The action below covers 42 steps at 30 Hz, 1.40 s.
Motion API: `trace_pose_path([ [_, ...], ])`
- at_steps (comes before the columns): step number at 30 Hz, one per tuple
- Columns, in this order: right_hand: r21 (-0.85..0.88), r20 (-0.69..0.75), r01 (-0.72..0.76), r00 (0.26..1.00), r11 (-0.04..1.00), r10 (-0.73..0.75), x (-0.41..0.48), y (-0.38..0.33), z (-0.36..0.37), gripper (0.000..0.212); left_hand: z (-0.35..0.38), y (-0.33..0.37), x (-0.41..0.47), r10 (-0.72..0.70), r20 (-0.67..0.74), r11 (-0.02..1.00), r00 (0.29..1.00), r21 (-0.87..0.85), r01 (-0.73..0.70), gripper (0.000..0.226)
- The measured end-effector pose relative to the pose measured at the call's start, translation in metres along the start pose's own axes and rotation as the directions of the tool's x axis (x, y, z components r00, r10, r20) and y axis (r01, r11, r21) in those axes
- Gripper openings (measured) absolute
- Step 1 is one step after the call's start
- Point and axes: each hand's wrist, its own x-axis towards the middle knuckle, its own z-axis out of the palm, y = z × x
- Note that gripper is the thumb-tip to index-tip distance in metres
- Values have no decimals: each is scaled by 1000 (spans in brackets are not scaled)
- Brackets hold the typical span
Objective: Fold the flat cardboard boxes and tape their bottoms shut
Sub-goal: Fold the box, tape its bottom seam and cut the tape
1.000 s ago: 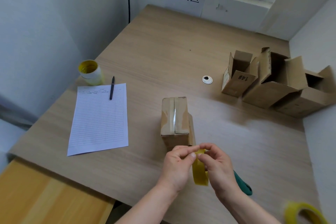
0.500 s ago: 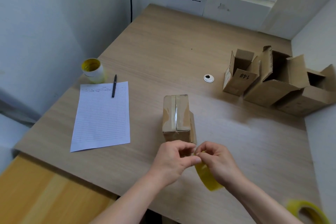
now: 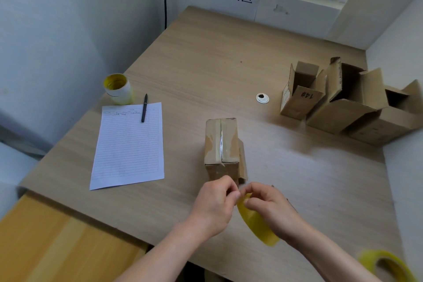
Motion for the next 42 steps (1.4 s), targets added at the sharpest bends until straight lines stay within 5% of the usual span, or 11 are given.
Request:
trace_pose_path([
  [3, 8, 6, -19, 1000, 1000, 19, -5, -1, 1, 84, 2, -2, -1, -17, -66, 998, 998, -62, 13, 13],
  [5, -9, 52, 14, 999, 1000, -14, -7, -2, -3, 98, 2, 0, -2, -11, -109, 995, 994, -97, 0, 12],
  [11, 113, 165, 86, 981, 990, -104, -25, -14, -24, 74, -10, -5, -5, 1, -299, 988, 954, -150, -48, 13],
  [13, -287, 93, 105, 992, 952, -82, -21, -20, -32, 69, -14, -7, -6, -20, -376, 985, 926, -165, -46, 14],
  [14, -581, 44, 94, 995, 808, -84, -17, -22, -35, 67, -14, -10, -5, -25, -410, 988, 912, -151, -41, 13],
  [16, -801, -62, 44, 986, 597, -156, -9, -32, -37, 63, -14, -16, 1, -19, -451, 995, 892, -98, -29, 13],
  [22, -861, -57, 45, 981, 507, -184, 35, -39, -38, 49, -11, -37, 29, -95, -478, 981, 873, -195, 0, 12],
  [31, -897, -30, 62, 979, 438, -201, 61, -38, -32, 49, -9, -49, 39, -63, -555, 998, 829, -46, 45, 21],
  [42, -911, 16, 96, 980, 401, -197, 64, -33, -42, 57, -7, -44, 45, -60, -472, 989, 879, -148, -12, 11],
])
